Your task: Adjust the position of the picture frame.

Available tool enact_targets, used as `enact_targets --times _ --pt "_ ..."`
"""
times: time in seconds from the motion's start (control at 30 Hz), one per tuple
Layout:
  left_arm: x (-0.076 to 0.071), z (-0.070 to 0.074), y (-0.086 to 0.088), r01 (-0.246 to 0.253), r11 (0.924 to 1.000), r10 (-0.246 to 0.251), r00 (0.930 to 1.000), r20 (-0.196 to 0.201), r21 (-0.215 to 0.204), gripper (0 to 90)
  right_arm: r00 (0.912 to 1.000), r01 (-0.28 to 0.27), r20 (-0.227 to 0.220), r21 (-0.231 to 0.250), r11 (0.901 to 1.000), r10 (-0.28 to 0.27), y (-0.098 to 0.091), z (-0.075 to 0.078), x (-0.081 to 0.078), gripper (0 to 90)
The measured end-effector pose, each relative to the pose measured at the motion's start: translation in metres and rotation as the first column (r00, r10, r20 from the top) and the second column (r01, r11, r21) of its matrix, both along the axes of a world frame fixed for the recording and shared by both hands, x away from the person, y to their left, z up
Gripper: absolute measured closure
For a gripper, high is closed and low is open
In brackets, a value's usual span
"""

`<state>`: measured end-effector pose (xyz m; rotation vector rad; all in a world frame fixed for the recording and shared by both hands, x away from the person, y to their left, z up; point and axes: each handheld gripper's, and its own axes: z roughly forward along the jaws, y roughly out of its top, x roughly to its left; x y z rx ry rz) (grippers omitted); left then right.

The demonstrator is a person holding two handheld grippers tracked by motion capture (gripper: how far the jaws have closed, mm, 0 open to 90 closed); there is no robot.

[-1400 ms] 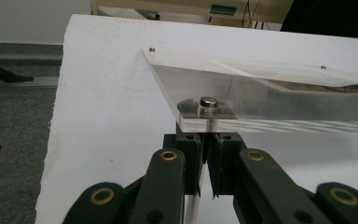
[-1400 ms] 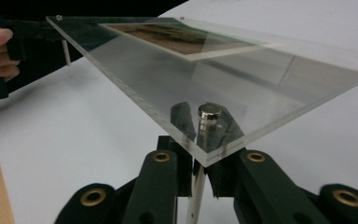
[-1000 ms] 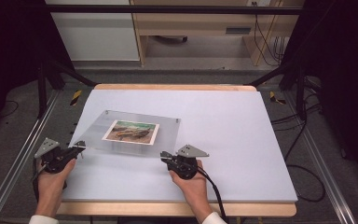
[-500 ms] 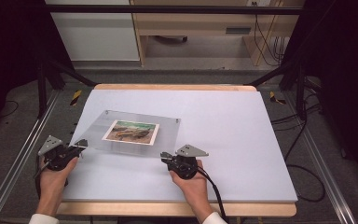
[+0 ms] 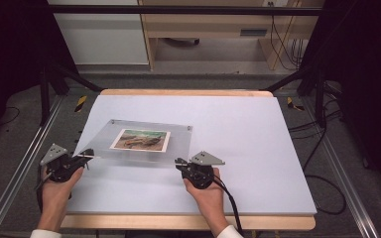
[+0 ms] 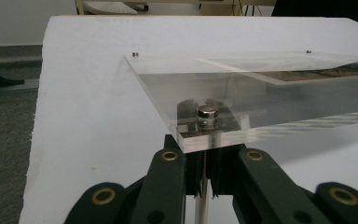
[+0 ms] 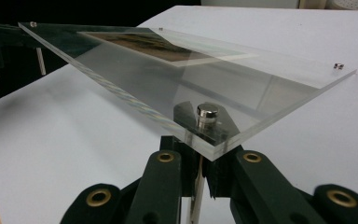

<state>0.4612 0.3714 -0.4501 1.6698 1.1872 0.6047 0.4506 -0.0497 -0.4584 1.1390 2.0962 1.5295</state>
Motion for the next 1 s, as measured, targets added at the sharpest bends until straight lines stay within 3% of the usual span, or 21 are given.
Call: enact_targets --times 0.13,0.5,0.77,1.0 --pt "-0.002 0.003 0.000 0.010 0.9996 -0.009 0.9999 0.007 -0.027 83.7 0.9999 0.008 0.007 -0.005 1.0000 -0.008 -0.002 0.003 0.000 84.0" --pt "-0.014 0.017 -0.012 0.020 0.9998 -0.020 0.9995 0.024 0.002 84.0 0.9990 0.029 0.034 -0.018 0.9994 -0.028 -0.012 0.014 0.001 83.2" --pt "-0.018 0.025 -0.024 0.019 0.9998 -0.019 0.9995 0.024 -0.006 84.0 0.9979 0.042 0.050 -0.025 0.9988 -0.041 -0.023 0.022 0.002 82.8" --pt "-0.020 0.034 -0.038 0.013 0.9998 -0.012 0.9984 0.056 -0.012 84.0 0.9962 0.060 0.064 -0.021 0.9980 -0.058 -0.035 0.030 0.002 82.9"
